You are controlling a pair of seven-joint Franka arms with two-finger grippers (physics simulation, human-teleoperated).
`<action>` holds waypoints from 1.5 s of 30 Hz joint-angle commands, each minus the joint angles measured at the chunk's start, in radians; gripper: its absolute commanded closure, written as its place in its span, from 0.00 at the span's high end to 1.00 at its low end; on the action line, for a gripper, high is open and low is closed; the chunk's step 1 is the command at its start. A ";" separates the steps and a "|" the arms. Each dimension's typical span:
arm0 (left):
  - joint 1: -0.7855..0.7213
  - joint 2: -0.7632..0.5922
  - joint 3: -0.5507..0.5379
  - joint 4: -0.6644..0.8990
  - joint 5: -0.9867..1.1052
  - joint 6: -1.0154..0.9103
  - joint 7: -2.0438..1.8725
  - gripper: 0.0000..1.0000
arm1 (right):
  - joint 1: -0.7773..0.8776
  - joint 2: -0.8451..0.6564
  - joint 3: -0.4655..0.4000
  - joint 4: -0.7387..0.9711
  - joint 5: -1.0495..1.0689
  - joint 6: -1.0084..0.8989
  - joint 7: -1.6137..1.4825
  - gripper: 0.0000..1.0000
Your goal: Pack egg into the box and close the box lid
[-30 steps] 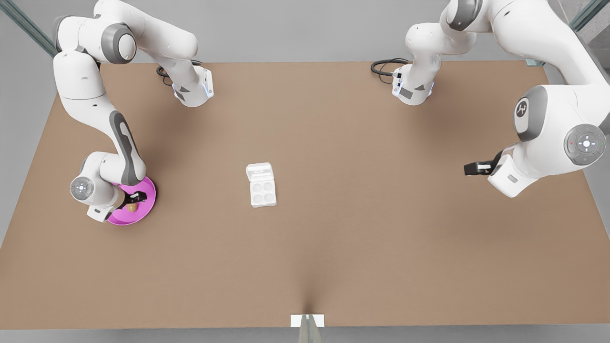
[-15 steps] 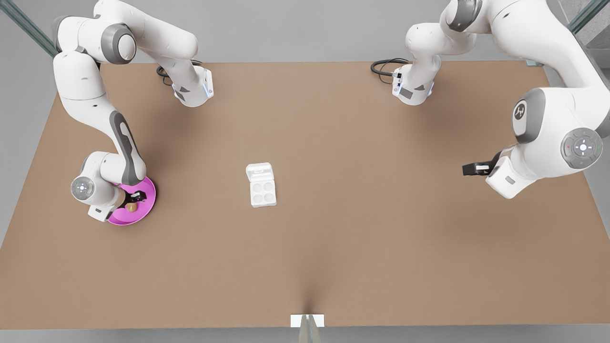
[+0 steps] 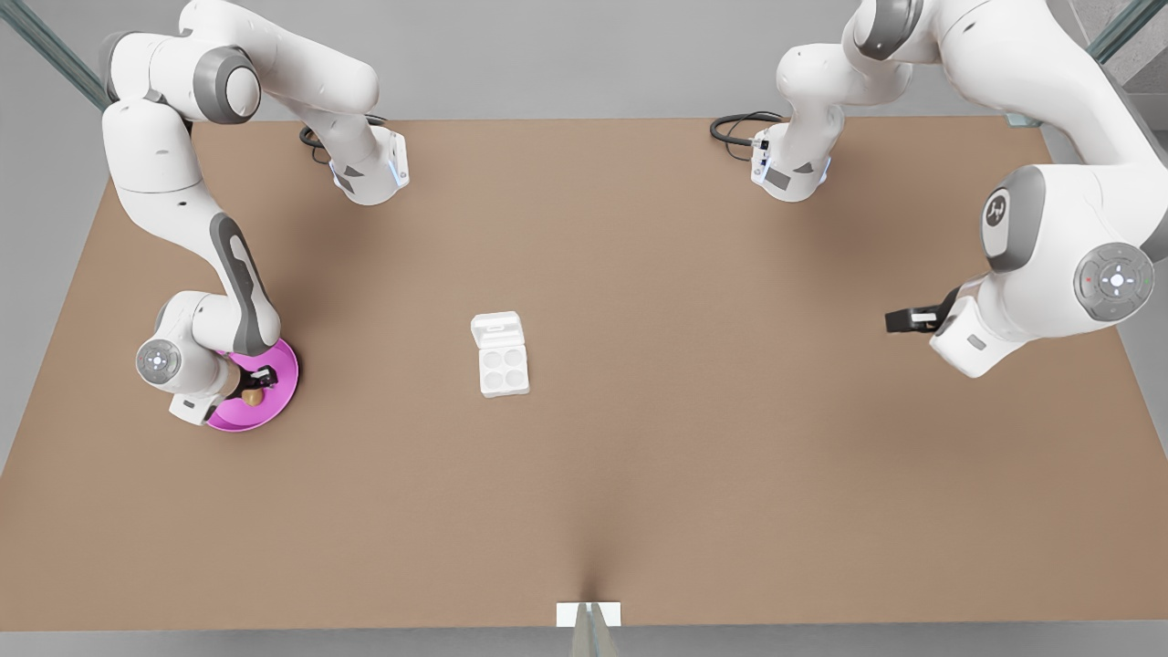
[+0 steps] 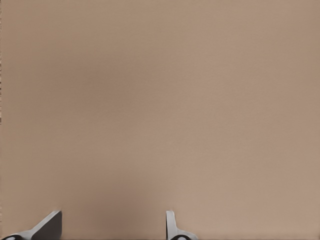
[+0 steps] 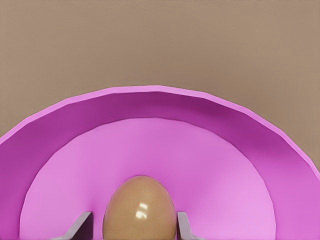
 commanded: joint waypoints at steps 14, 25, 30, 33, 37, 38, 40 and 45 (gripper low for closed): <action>-0.002 -0.005 -0.002 0.000 0.002 -0.013 0.000 1.00 | -0.002 0.002 0.000 0.011 0.000 -0.001 -0.010 0.64; -0.002 0.001 -0.004 0.000 0.000 -0.013 0.000 1.00 | -0.002 0.002 0.002 0.013 0.000 -0.003 -0.016 0.59; -0.002 0.001 -0.004 -0.001 0.000 -0.014 0.000 1.00 | -0.006 0.003 0.002 0.019 0.000 -0.003 -0.017 0.58; -0.002 0.001 -0.004 -0.001 0.000 -0.014 0.000 1.00 | -0.006 0.003 0.002 0.019 0.002 -0.004 -0.016 0.58; -0.002 0.001 -0.004 -0.001 0.000 -0.016 0.000 1.00 | -0.003 0.003 0.002 0.027 0.002 -0.006 -0.016 0.58; -0.002 0.001 -0.005 -0.001 0.000 -0.016 0.000 1.00 | -0.003 0.005 0.002 0.031 0.002 -0.006 -0.016 0.58; -0.002 0.001 -0.005 -0.001 -0.001 -0.017 0.000 1.00 | -0.003 0.009 0.002 0.034 0.002 -0.008 -0.016 0.58; -0.003 0.001 -0.005 -0.001 -0.001 -0.020 0.000 1.00 | -0.002 0.009 0.002 0.036 0.003 -0.008 -0.016 0.54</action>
